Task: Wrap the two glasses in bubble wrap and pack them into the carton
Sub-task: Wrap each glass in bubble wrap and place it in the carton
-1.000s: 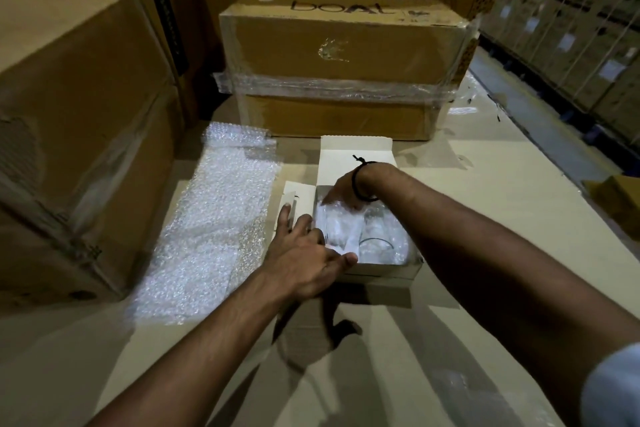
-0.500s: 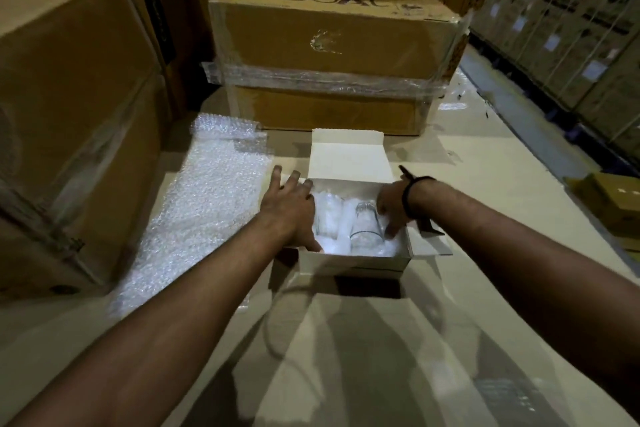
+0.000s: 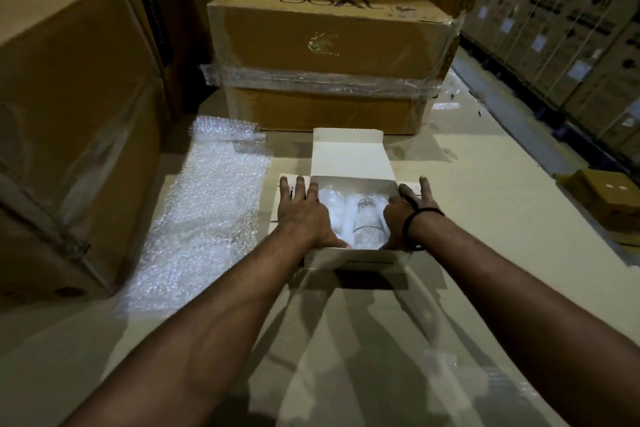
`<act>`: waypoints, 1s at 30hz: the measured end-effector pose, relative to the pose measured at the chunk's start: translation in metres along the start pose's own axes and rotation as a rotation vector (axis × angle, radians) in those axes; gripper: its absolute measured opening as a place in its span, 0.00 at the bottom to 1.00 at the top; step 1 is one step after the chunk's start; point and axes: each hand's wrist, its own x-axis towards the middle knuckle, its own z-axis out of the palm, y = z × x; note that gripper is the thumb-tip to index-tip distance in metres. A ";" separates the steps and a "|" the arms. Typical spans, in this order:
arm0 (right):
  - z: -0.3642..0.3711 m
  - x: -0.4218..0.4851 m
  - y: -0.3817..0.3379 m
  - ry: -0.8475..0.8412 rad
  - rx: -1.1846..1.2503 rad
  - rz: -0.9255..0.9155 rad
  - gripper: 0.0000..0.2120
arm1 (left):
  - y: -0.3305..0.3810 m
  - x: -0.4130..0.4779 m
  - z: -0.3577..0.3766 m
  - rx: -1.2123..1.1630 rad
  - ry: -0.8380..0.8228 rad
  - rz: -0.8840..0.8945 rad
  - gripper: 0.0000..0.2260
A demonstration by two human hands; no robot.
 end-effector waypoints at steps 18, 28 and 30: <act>0.001 -0.092 -0.128 0.732 0.949 -0.254 0.12 | -0.122 -0.108 0.096 -0.619 0.526 -0.365 0.15; 0.036 -0.048 -0.221 0.489 0.825 -0.223 0.27 | -0.151 -0.120 0.110 -0.564 0.339 -0.290 0.10; 0.039 -0.043 -0.223 0.499 0.820 -0.200 0.29 | -0.154 -0.119 0.108 -0.665 0.395 -0.286 0.11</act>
